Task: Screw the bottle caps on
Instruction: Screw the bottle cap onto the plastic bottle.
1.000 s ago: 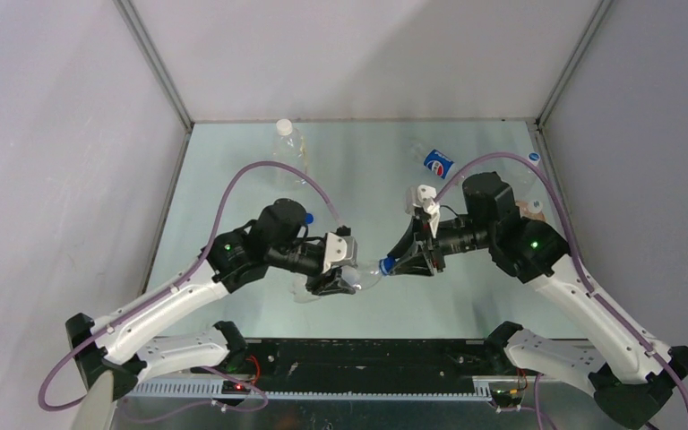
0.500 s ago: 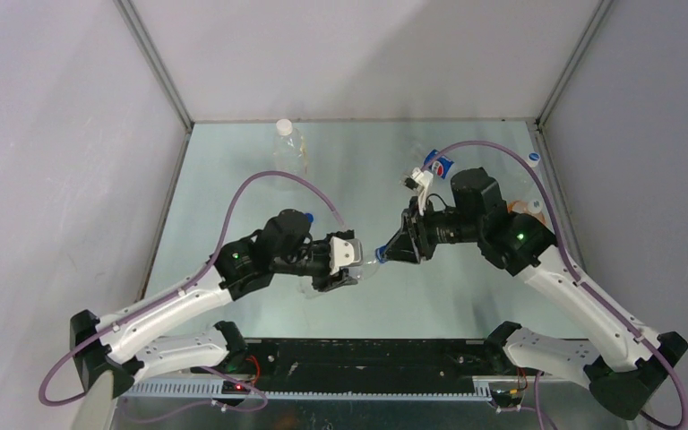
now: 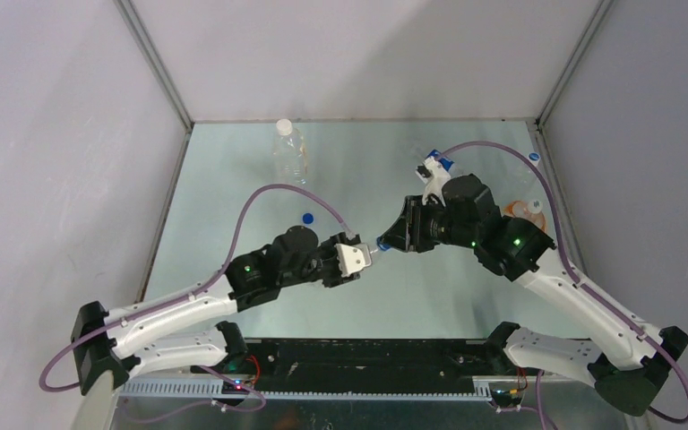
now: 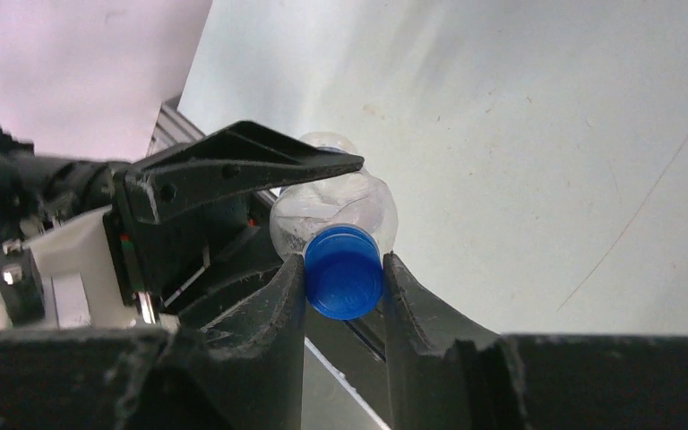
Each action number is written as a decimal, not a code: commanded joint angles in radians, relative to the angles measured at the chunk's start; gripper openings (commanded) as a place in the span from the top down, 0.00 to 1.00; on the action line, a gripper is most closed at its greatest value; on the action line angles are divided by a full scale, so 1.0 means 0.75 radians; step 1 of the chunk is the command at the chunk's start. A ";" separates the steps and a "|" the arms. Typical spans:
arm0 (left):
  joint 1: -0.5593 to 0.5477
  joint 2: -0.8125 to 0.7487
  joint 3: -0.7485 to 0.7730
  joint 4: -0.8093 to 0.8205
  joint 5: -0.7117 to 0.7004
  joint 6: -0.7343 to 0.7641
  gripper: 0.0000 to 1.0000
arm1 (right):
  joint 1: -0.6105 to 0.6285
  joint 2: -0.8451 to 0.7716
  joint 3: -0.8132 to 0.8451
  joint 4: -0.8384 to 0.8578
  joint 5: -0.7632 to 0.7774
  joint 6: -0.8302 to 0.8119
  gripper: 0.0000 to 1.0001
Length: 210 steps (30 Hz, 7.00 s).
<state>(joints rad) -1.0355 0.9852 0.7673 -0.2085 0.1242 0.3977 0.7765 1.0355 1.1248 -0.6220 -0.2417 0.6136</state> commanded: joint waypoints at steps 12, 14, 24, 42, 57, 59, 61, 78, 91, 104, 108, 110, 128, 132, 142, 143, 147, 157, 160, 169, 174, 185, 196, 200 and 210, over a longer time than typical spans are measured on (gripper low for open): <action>-0.187 0.064 -0.053 0.689 -0.480 0.066 1.00 | 0.200 0.060 0.000 -0.125 0.389 0.576 1.00; -0.193 0.064 -0.066 0.687 -0.478 0.061 1.00 | 0.213 0.056 0.000 -0.120 0.414 0.588 0.99; -0.195 0.080 -0.190 0.716 -0.451 -0.009 1.00 | 0.229 -0.054 0.000 -0.052 0.538 0.470 0.44; 0.113 0.159 -0.132 0.479 0.515 -0.276 1.00 | 0.141 -0.415 0.000 -0.015 0.106 -0.710 0.11; 0.183 0.158 0.114 -0.006 1.018 -0.052 1.00 | -0.186 -0.417 0.001 -0.210 -0.758 -1.408 0.25; 0.184 0.164 0.132 -0.026 1.029 -0.050 1.00 | -0.187 -0.405 0.001 -0.202 -0.795 -1.423 0.26; 0.183 0.165 0.146 -0.036 1.036 -0.049 1.00 | -0.188 -0.386 0.000 -0.196 -0.823 -1.438 0.29; 0.182 0.212 0.237 -0.068 1.091 -0.022 1.00 | -0.194 -0.228 0.034 -0.204 -0.931 -1.528 0.50; 0.181 0.215 0.277 -0.109 1.030 0.006 1.00 | -0.196 -0.204 0.035 -0.212 -0.951 -1.491 0.73; 0.033 0.086 0.177 0.167 0.202 -0.061 1.00 | -0.120 -0.150 0.034 -0.136 -0.476 -0.620 1.00; -0.042 0.068 0.120 0.310 -0.063 -0.021 1.00 | -0.041 -0.153 0.034 -0.113 -0.179 -0.177 1.00; -0.078 0.084 0.114 0.349 -0.166 0.017 1.00 | -0.016 -0.149 0.035 -0.118 -0.084 0.002 1.00; -0.056 0.086 0.053 0.154 -0.009 0.010 1.00 | 0.001 -0.319 0.034 -0.079 -0.093 -0.341 0.31; 0.049 0.109 0.131 -0.064 0.395 0.071 1.00 | -0.023 -0.373 0.034 -0.124 -0.241 -0.713 0.30; 0.094 0.183 0.308 -0.373 0.785 0.195 1.00 | -0.022 -0.427 0.034 -0.254 -0.523 -1.431 0.27; 0.094 0.187 0.320 -0.375 0.805 0.195 1.00 | -0.022 -0.424 0.034 -0.250 -0.537 -1.463 0.28; 0.094 0.211 0.352 -0.382 0.833 0.199 1.00 | -0.022 -0.400 0.034 -0.253 -0.618 -1.542 0.32; 0.094 0.245 0.412 -0.406 0.863 0.220 1.00 | -0.023 -0.319 0.035 -0.240 -0.673 -1.575 0.46; 0.094 0.249 0.423 -0.410 0.868 0.222 1.00 | -0.024 -0.300 0.034 -0.240 -0.682 -1.584 0.50; 0.094 0.257 0.434 -0.407 0.846 0.216 1.00 | -0.028 -0.260 0.034 -0.235 -0.714 -1.549 0.72; 0.091 0.229 0.420 -0.321 0.670 0.160 1.00 | -0.031 -0.229 0.034 -0.228 -0.686 -1.402 0.96; -0.171 0.069 0.223 0.133 -0.299 0.213 1.00 | -0.030 -0.156 -0.033 -0.104 -0.049 0.100 1.00; -0.230 0.136 0.208 0.047 -0.495 0.217 1.00 | -0.074 -0.372 -0.102 0.059 -0.009 -0.160 0.50; -0.157 0.131 0.248 -0.095 -0.303 0.131 1.00 | -0.104 -0.448 -0.102 0.052 -0.164 -0.528 0.31; 0.003 0.138 0.327 -0.287 0.434 0.158 1.00 | -0.107 -0.516 -0.101 -0.041 -0.510 -1.332 0.28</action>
<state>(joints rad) -1.0489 1.0885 0.9611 -0.3752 0.2089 0.5053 0.6983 0.6498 1.0420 -0.6357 -0.4877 -0.1009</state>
